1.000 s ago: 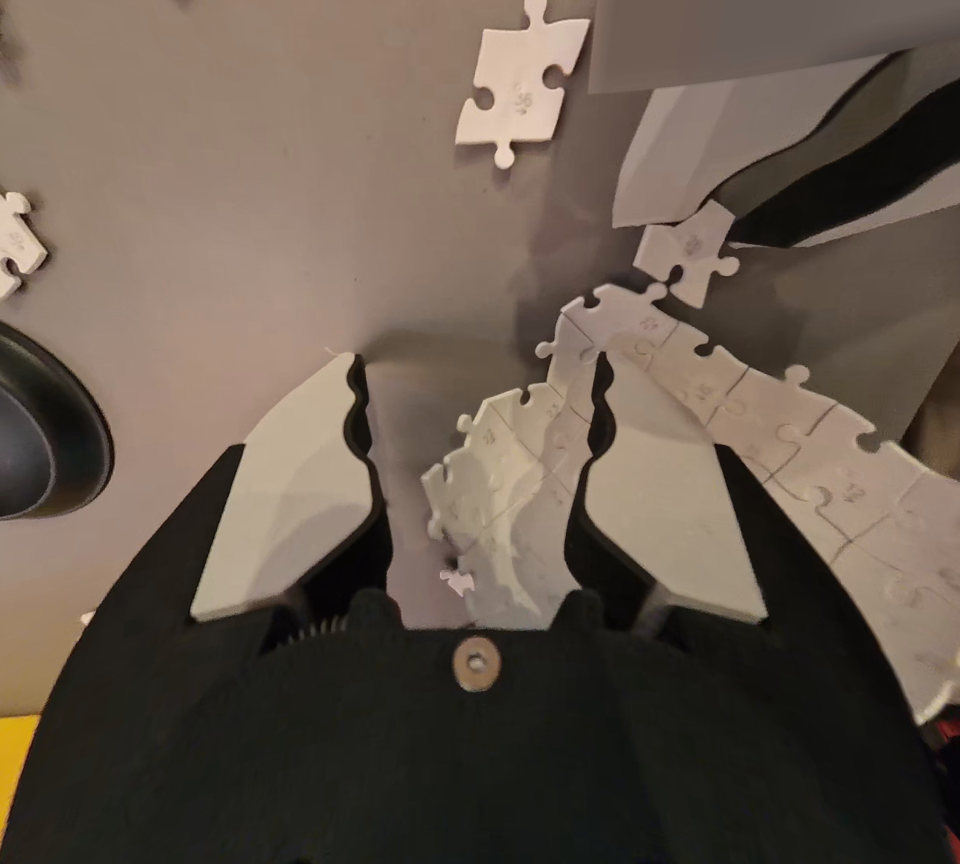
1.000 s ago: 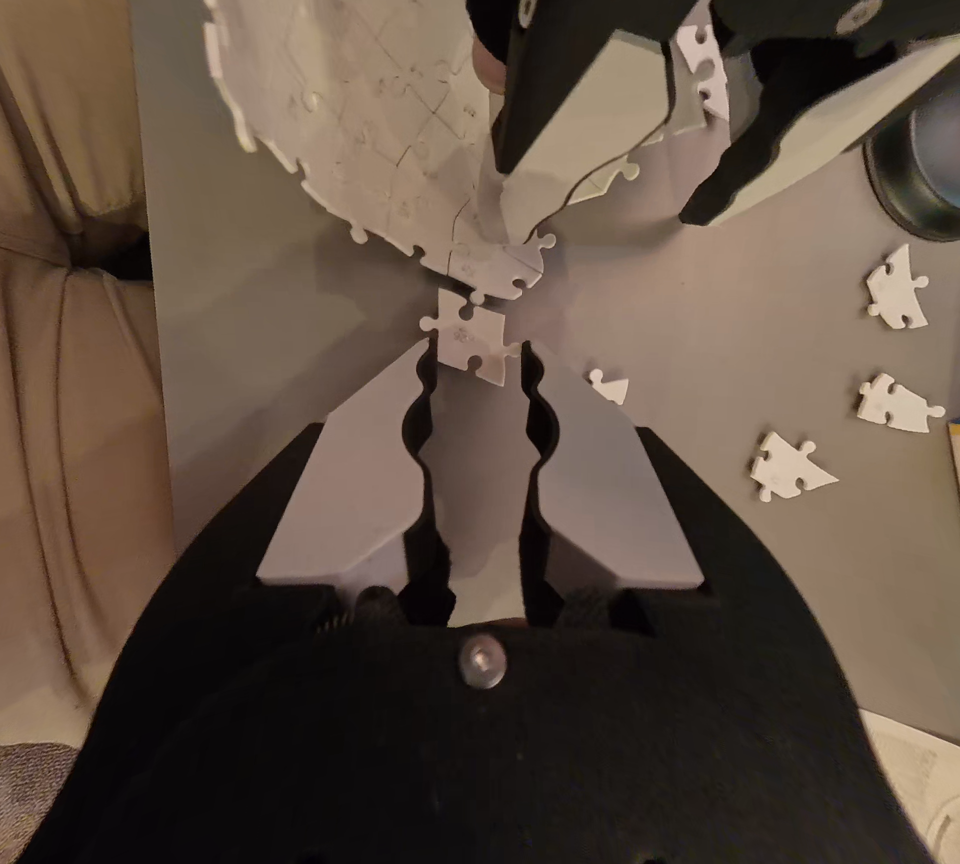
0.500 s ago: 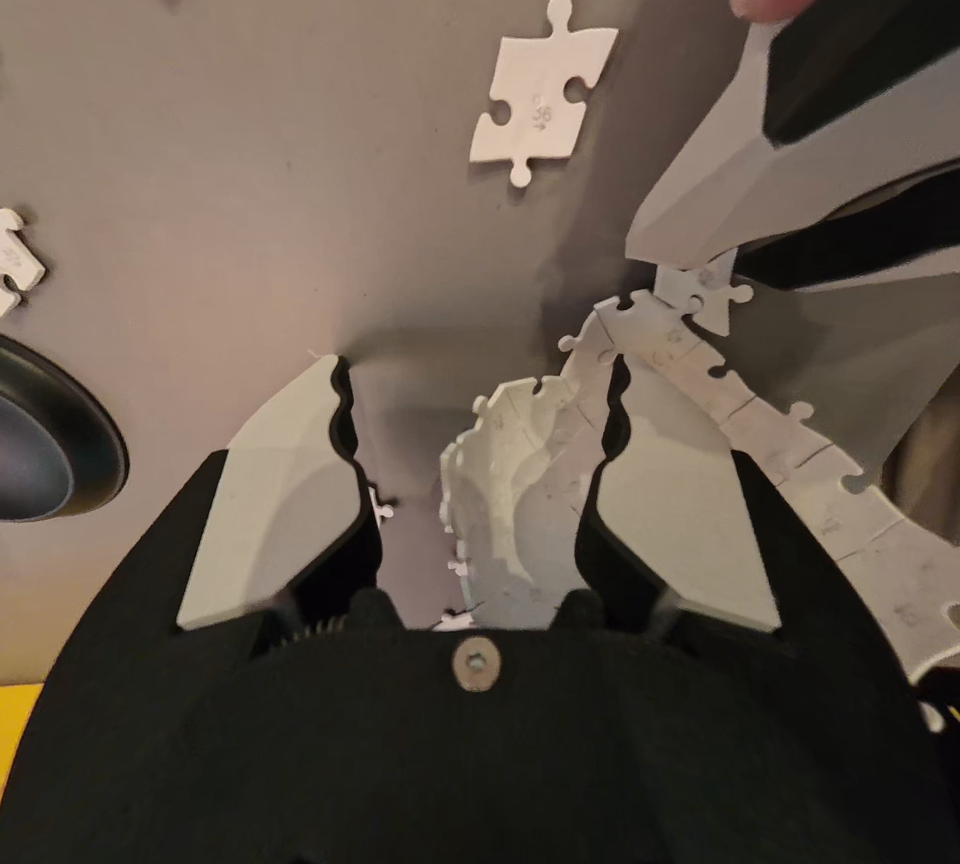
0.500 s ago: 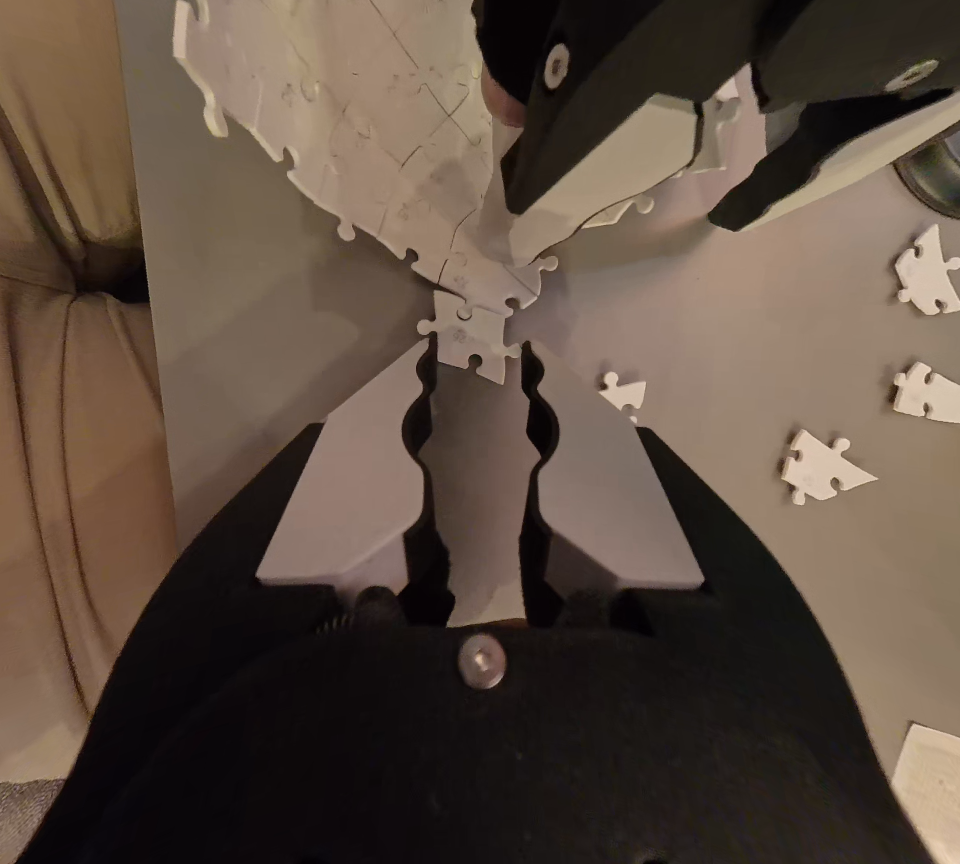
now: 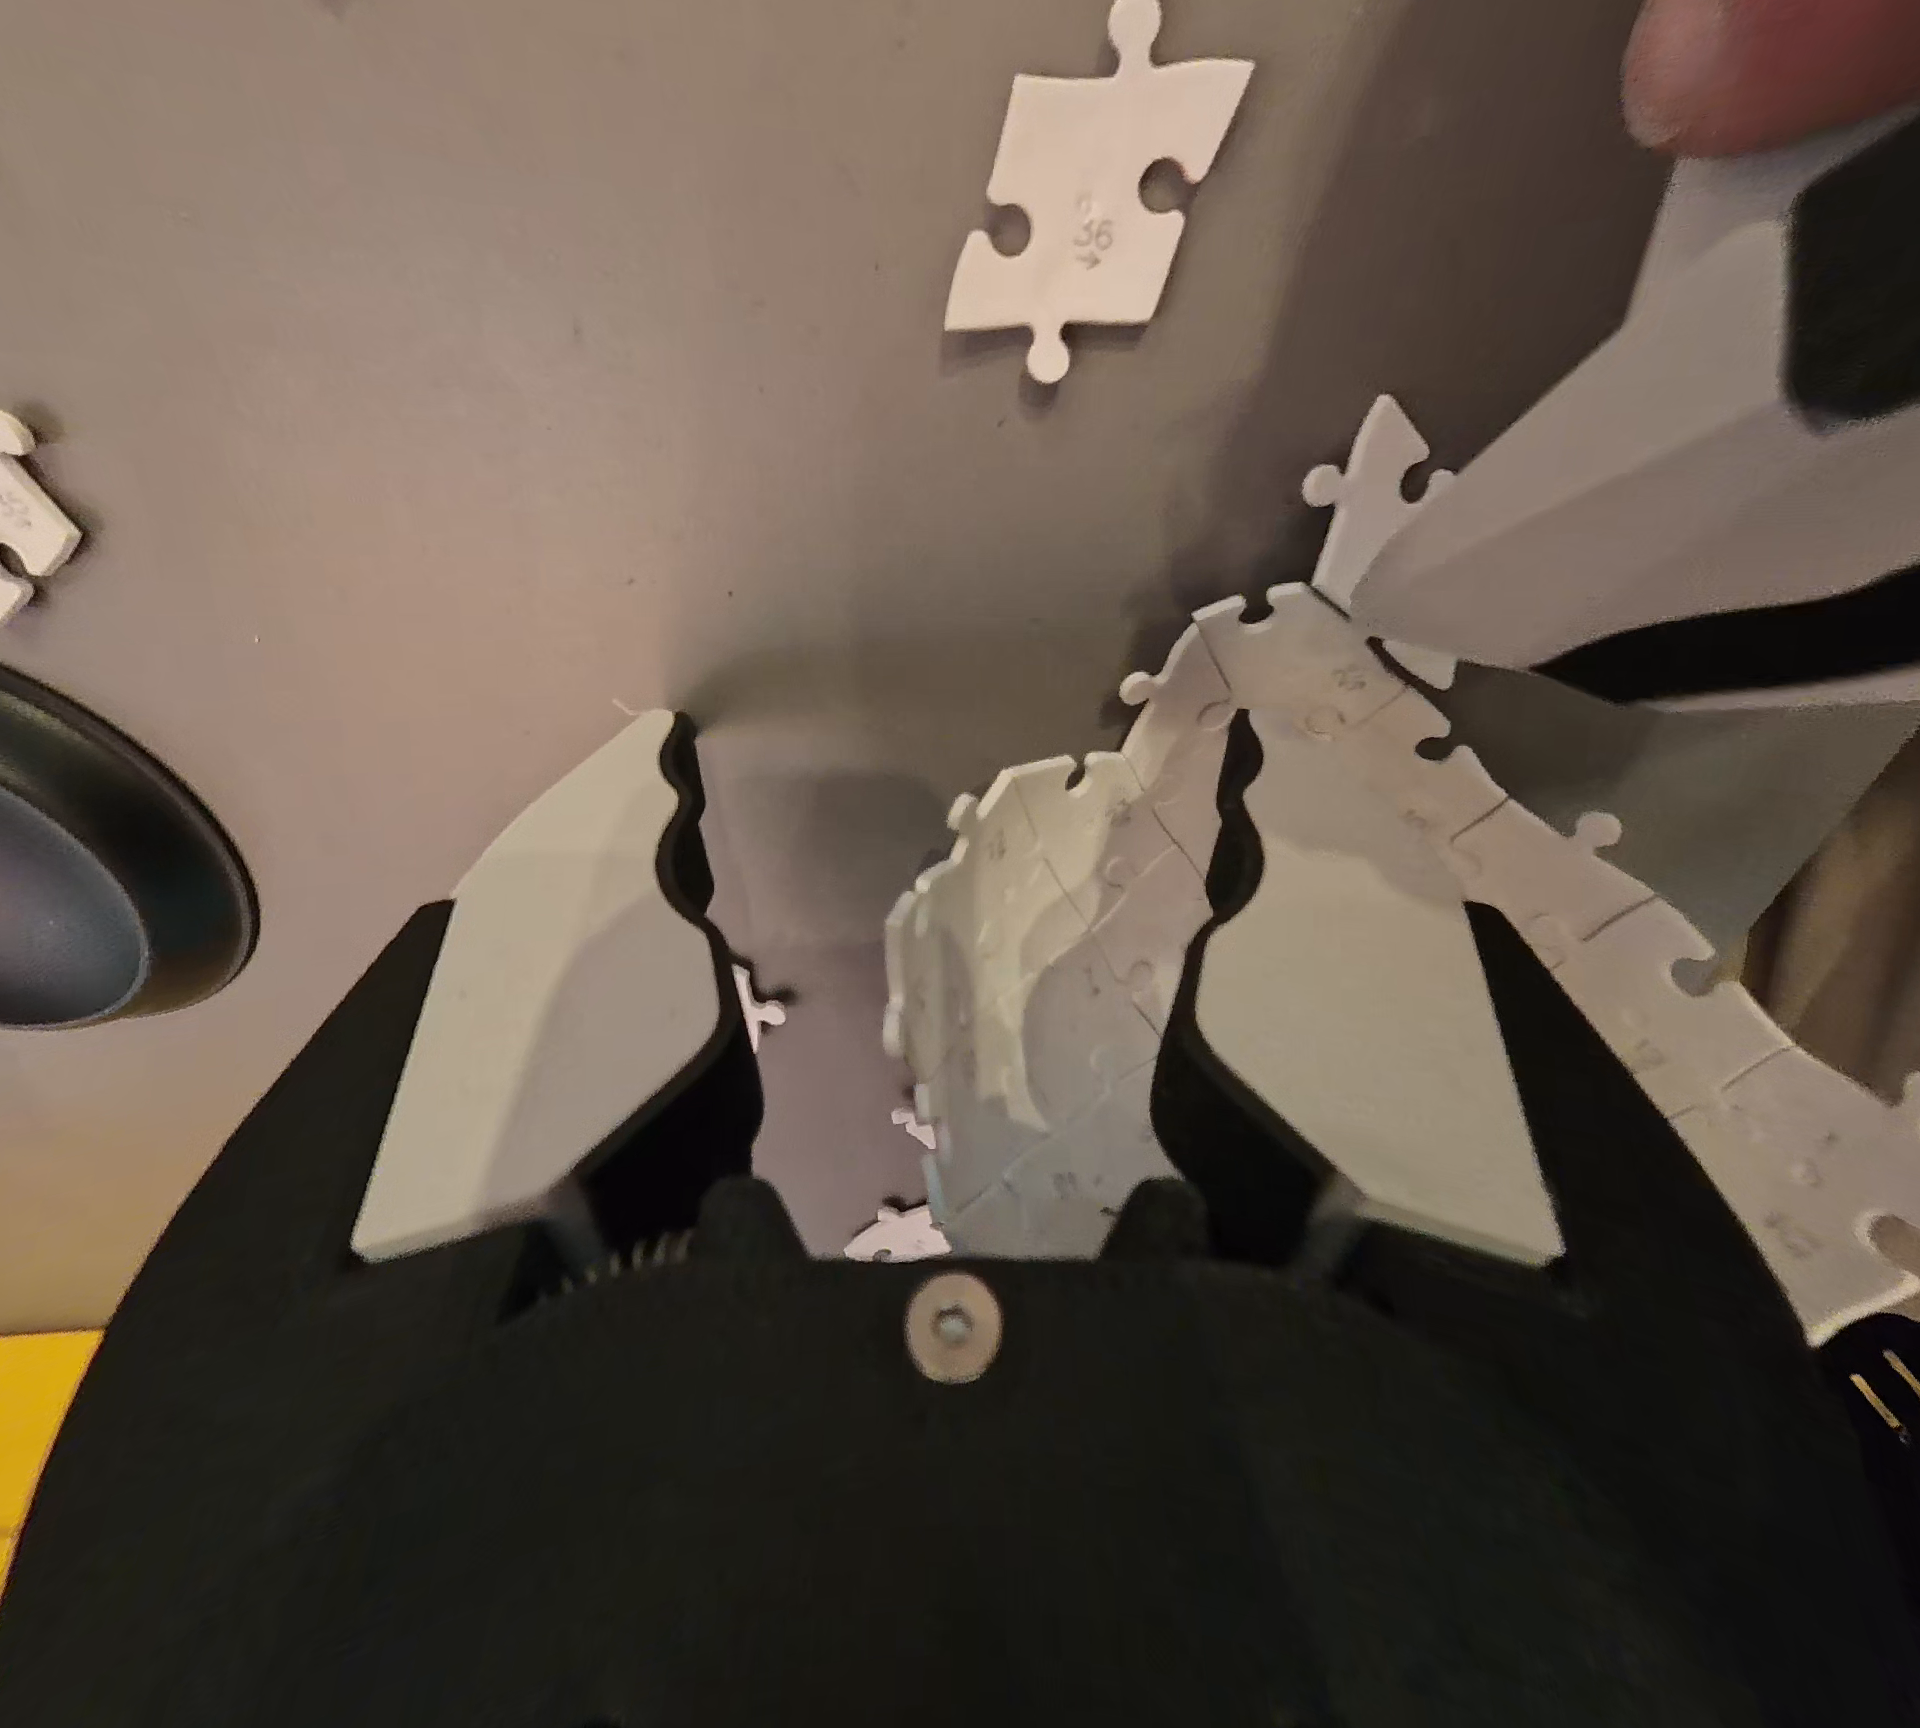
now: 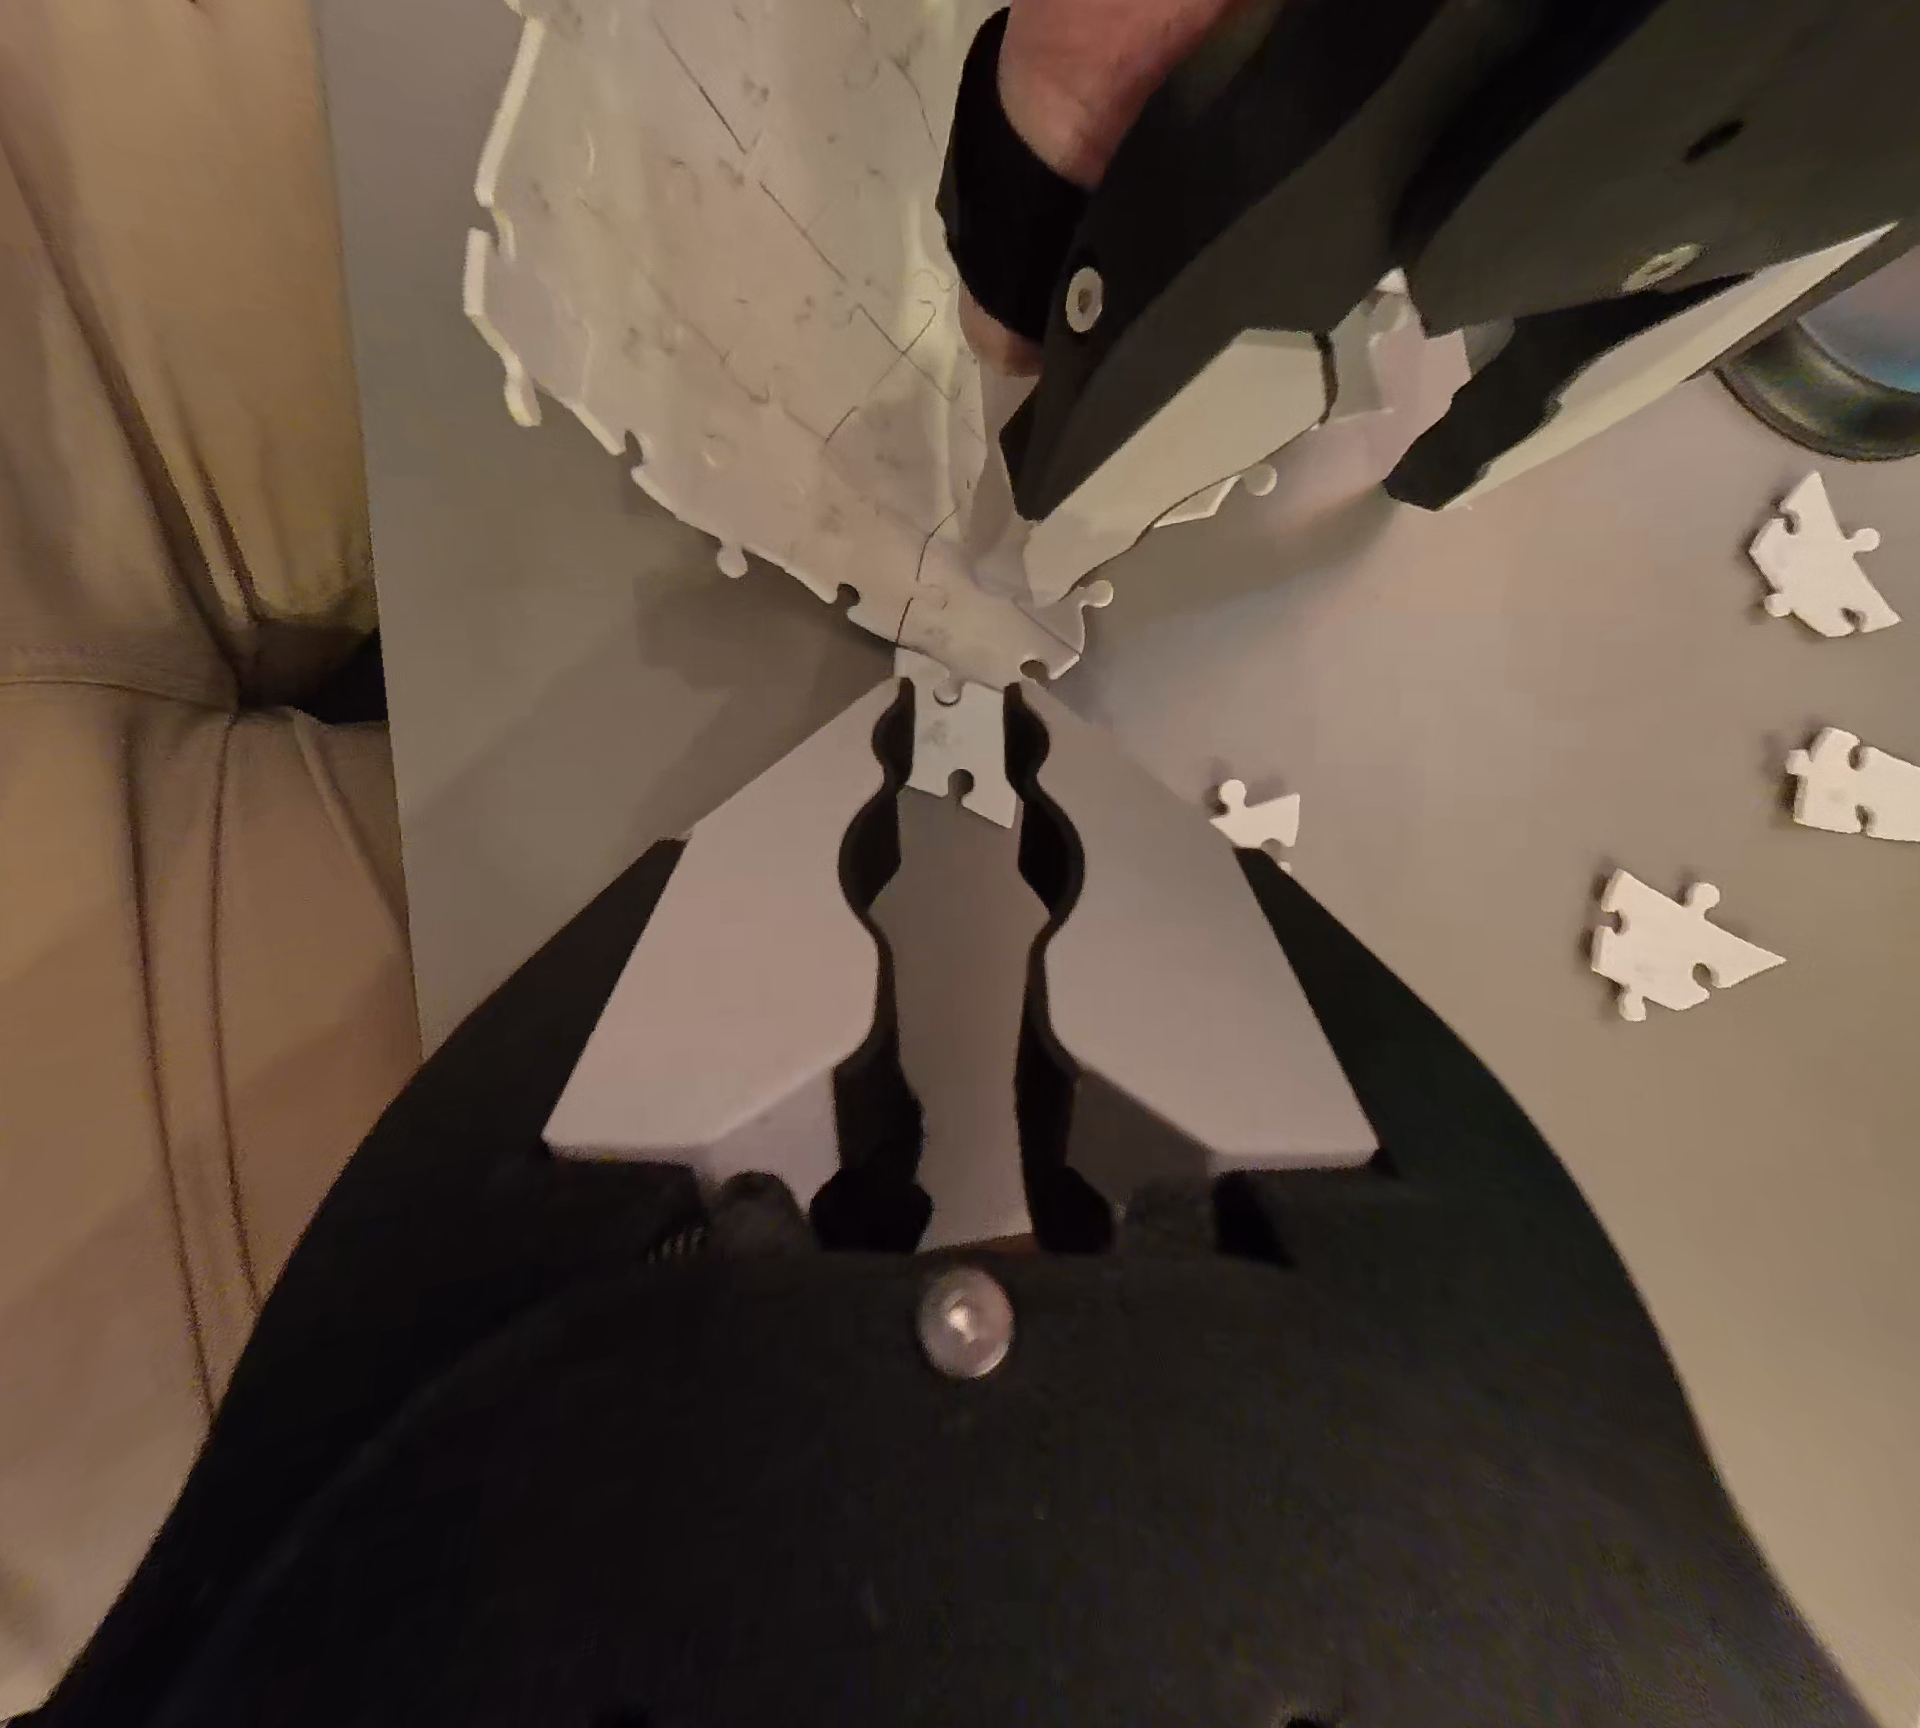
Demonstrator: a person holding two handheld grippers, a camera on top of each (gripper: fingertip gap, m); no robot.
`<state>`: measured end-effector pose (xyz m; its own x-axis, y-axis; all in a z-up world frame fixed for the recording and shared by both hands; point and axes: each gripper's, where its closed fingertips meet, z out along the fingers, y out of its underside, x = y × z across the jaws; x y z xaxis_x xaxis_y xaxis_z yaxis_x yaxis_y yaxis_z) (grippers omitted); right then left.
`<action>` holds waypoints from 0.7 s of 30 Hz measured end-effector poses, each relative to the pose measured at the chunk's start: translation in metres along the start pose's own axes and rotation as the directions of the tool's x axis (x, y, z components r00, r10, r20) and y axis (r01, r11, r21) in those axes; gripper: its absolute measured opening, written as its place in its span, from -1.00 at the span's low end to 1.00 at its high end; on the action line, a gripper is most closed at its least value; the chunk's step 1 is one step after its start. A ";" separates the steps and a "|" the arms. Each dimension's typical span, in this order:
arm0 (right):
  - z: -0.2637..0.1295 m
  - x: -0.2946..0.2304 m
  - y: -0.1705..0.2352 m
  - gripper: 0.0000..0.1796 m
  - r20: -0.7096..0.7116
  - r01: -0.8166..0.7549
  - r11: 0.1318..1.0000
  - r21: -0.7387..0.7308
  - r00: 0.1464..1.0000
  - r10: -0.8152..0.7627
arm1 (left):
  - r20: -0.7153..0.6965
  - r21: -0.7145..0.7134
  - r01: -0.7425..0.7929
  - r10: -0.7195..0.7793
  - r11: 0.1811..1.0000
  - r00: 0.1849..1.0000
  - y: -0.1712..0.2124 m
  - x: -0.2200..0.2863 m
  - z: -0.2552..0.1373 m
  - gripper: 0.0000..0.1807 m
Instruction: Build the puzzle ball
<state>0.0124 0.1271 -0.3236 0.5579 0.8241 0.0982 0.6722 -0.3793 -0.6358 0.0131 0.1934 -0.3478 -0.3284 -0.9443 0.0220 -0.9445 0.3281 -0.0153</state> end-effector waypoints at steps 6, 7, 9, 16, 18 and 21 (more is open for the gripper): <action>0.007 0.003 0.004 -0.96 0.002 -0.025 1.000 -0.001 1.000 0.025 | 0.001 -0.017 -0.001 0.001 1.000 1.000 0.000 0.000 0.000 0.05; 0.007 0.002 0.005 -0.99 0.004 -0.027 1.000 -0.003 1.000 0.027 | 0.000 -0.020 0.002 -0.002 1.000 1.000 0.000 0.000 0.000 0.05; 0.008 0.002 0.005 -1.00 0.004 -0.027 1.000 0.000 1.000 0.027 | 0.001 -0.026 0.003 -0.003 1.000 1.000 0.000 0.000 0.000 0.05; 0.010 0.000 0.007 -1.00 -0.006 -0.040 0.999 -0.010 0.999 0.040 | 0.004 -0.052 0.007 -0.007 0.999 1.000 0.000 0.003 -0.001 0.01; 0.011 0.000 0.007 -1.00 -0.012 -0.037 0.999 -0.014 0.999 0.036 | 0.007 -0.060 0.007 -0.007 0.998 1.000 0.000 0.003 -0.002 0.00; 0.012 -0.001 0.007 -1.00 -0.024 -0.029 0.999 -0.019 0.999 0.028 | 0.007 -0.070 0.017 -0.017 0.997 1.000 0.000 0.004 -0.004 0.00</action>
<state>0.0110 0.1292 -0.3377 0.5880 0.8029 0.0984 0.6653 -0.4108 -0.6234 0.0112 0.1896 -0.3437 -0.3123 -0.9499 0.0155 -0.9483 0.3127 0.0547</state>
